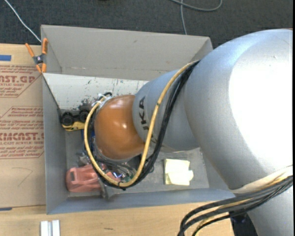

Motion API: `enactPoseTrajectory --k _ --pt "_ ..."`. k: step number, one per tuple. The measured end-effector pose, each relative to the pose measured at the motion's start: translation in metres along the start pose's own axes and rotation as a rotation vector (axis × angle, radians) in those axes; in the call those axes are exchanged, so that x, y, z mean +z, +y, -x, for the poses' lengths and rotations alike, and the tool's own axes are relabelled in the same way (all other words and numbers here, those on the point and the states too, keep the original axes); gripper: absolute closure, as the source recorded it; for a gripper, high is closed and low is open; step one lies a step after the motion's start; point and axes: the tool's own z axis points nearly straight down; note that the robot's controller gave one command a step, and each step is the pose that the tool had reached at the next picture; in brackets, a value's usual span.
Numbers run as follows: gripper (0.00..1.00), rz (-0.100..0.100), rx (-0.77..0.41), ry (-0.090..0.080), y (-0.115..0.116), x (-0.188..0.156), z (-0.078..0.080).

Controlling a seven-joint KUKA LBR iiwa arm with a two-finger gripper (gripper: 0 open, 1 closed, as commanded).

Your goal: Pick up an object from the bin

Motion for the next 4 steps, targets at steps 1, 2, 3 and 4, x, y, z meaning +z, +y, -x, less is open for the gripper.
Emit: enactPoseTrajectory --k 1,2,3,4 --pt "1.00 0.006 0.200 0.019 -0.122 0.002 -0.024" --pt "1.00 0.006 0.197 0.019 -0.122 0.002 -0.024" --pt "1.00 0.007 0.197 0.023 -0.121 -0.005 -0.025" --pt "1.00 0.008 0.197 0.033 -0.121 -0.023 -0.027"
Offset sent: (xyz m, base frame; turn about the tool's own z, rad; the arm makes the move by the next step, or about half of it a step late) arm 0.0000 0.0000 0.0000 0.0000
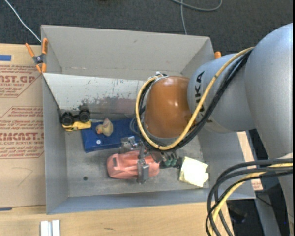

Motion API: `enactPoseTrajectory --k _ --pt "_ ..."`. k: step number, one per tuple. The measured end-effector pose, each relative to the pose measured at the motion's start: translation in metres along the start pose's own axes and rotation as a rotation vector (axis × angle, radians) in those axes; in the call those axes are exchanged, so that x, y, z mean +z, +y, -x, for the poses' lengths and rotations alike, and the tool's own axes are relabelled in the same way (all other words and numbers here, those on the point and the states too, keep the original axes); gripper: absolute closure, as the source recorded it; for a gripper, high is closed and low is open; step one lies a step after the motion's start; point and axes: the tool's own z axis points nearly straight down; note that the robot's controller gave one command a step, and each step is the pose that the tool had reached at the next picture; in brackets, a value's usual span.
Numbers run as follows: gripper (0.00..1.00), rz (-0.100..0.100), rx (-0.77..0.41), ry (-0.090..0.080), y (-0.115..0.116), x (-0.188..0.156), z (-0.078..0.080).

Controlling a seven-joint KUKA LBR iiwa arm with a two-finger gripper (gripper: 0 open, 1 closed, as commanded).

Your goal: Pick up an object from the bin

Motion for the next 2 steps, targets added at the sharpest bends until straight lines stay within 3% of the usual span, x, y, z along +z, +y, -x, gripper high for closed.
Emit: enactPoseTrajectory --k 2 --pt "1.00 -0.001 0.001 -0.007 -0.0001 -0.0346 0.0015"
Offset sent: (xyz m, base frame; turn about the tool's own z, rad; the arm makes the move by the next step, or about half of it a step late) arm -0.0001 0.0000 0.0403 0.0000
